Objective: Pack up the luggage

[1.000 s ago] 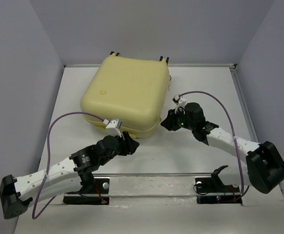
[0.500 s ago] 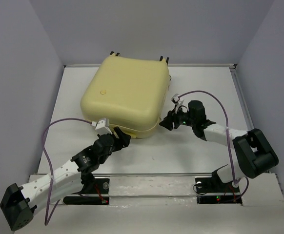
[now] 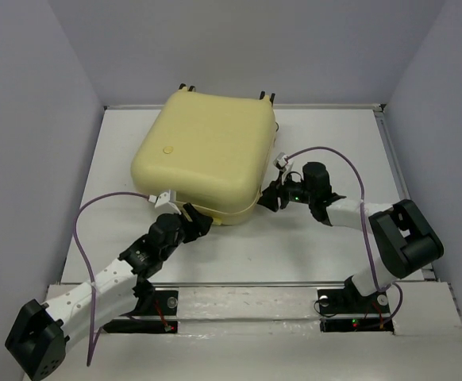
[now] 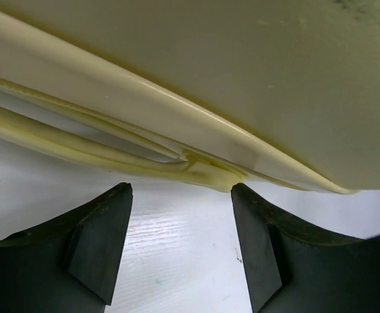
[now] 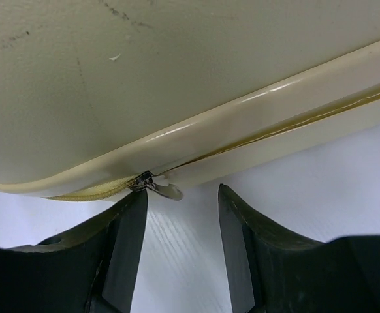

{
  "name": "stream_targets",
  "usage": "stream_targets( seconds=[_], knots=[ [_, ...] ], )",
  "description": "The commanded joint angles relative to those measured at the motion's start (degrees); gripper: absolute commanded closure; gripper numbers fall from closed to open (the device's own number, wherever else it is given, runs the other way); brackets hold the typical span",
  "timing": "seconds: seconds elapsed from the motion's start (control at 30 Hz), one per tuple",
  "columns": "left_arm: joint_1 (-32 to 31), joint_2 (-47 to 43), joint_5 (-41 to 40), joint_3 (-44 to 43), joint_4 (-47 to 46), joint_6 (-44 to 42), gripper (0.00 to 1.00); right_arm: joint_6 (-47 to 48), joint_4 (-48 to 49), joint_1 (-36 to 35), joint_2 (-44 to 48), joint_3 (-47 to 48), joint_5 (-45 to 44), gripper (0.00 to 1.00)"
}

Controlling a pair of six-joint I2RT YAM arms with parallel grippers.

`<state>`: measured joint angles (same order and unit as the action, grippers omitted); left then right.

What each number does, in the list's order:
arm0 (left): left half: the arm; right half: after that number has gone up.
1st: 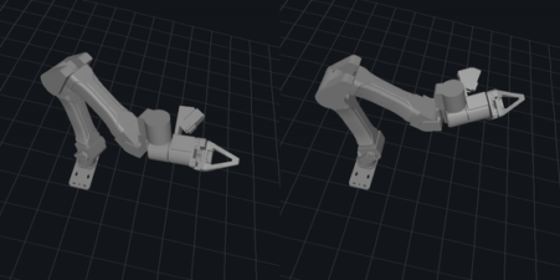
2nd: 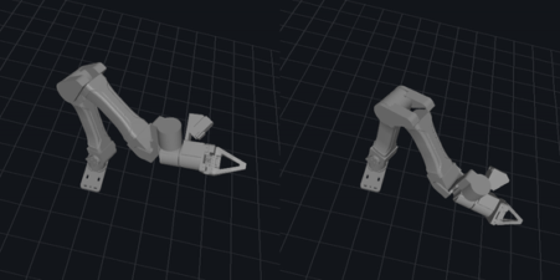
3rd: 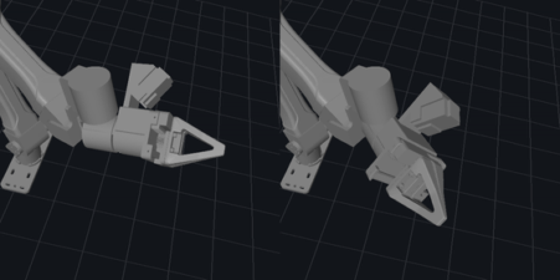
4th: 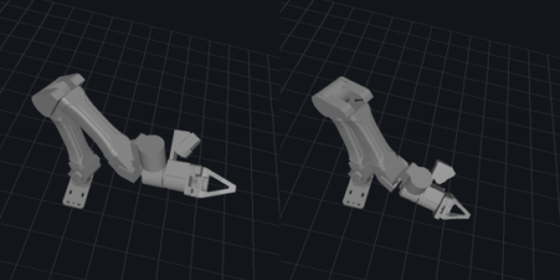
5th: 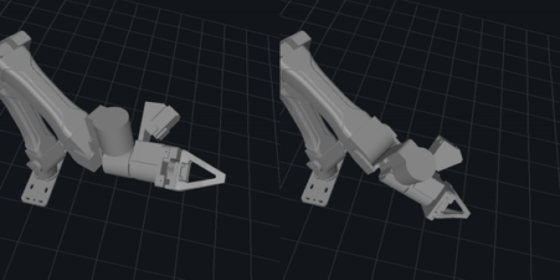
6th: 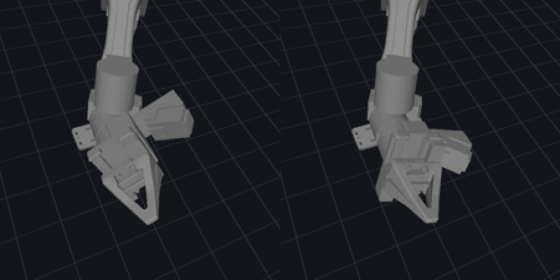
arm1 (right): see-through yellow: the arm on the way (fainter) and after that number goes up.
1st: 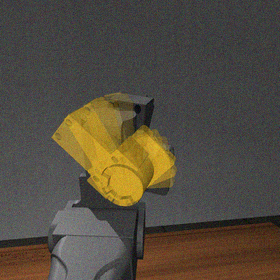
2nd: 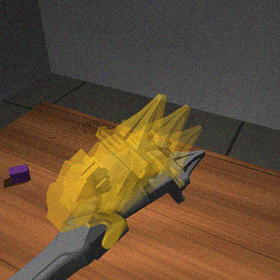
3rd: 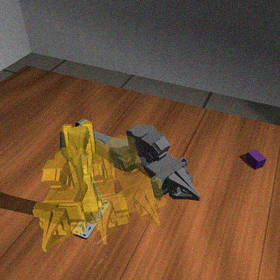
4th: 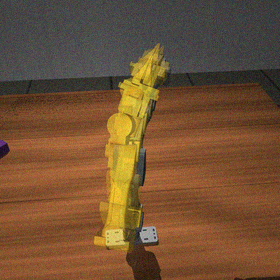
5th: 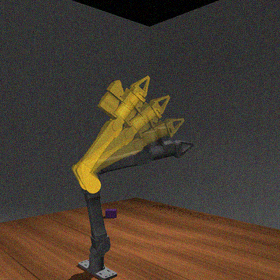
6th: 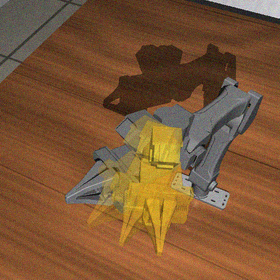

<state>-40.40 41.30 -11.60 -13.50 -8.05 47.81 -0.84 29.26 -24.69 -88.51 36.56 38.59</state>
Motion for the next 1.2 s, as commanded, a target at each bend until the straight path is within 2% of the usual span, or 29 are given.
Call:
stream_targets(
  seconds=[0.0, 0.17, 0.3, 0.47, 0.6, 0.7, 0.73, 0.83, 1.0, 1.13, 1.17],
  knots=[
    [0.06, -3.06, 2.19, -1.18, -2.41, -1.85, 0.28, 2.77, 6.42, 0.08, 0.8, 1.67, -1.24, 0.49],
    [-0.46, -0.87, 4.65, -2.23, -3.36, -1.93, 0.28, 0.93, 9.85, 0.08, 0.53, 1.59, 1.13, 0.59],
    [-2.4, 0.54, 4.65, -3.2, -4.07, -2.2, 0.4, -1.53, 11.61, 0.08, 1.41, 0.97, 3.06, 0.63],
    [-3.1, 0.36, 5.27, -4.25, -6.01, -2.37, 0.45, -3.81, 14.59, 0.08, 0.53, 0.8, 4.74, 0.71],
    [-3.19, 2.11, 4.92, -6.54, -8.1, -3.77, 0.45, -7.32, 18.46, 0.08, -0.35, 0.01, 5.88, 0.9],
    [-3.19, 5.01, 4.3, -7.51, -10.75, -4.83, 0.45, -10.4, 19.26, 0.08, 1.14, -1.66, 5.54, 0.93],
    [-3.19, 5.89, 3.95, -7.94, -12.32, -5.53, 0.45, -10.41, 18.39, -0.88, 2.1, -2.53, 4.49, 0.93],
    [-3.19, 10.9, 3.25, -11.11, -14.97, -7.03, 0.45, -10.41, 10.84, -4.66, 7.11, -5.79, -6.49, 0.93],
    [-3.02, 15.56, 1.49, -13.92, -19.36, -7.56, 0.45, -11.99, -5.94, -13.43, 17.22, -8.95, -19.66, 0.93],
    [-2.75, 17.14, 0.26, -15.68, -21.04, -7.65, 0.45, -15.06, -17.11, -20.21, 21.0, -9.57, -23.55, 0.93],
    [-2.66, 18.19, 0.17, -16.73, -21.12, -7.65, 0.45, -15.94, -19.13, -23.97, 21.36, -9.57, -25.73, 0.93]
  ],
)
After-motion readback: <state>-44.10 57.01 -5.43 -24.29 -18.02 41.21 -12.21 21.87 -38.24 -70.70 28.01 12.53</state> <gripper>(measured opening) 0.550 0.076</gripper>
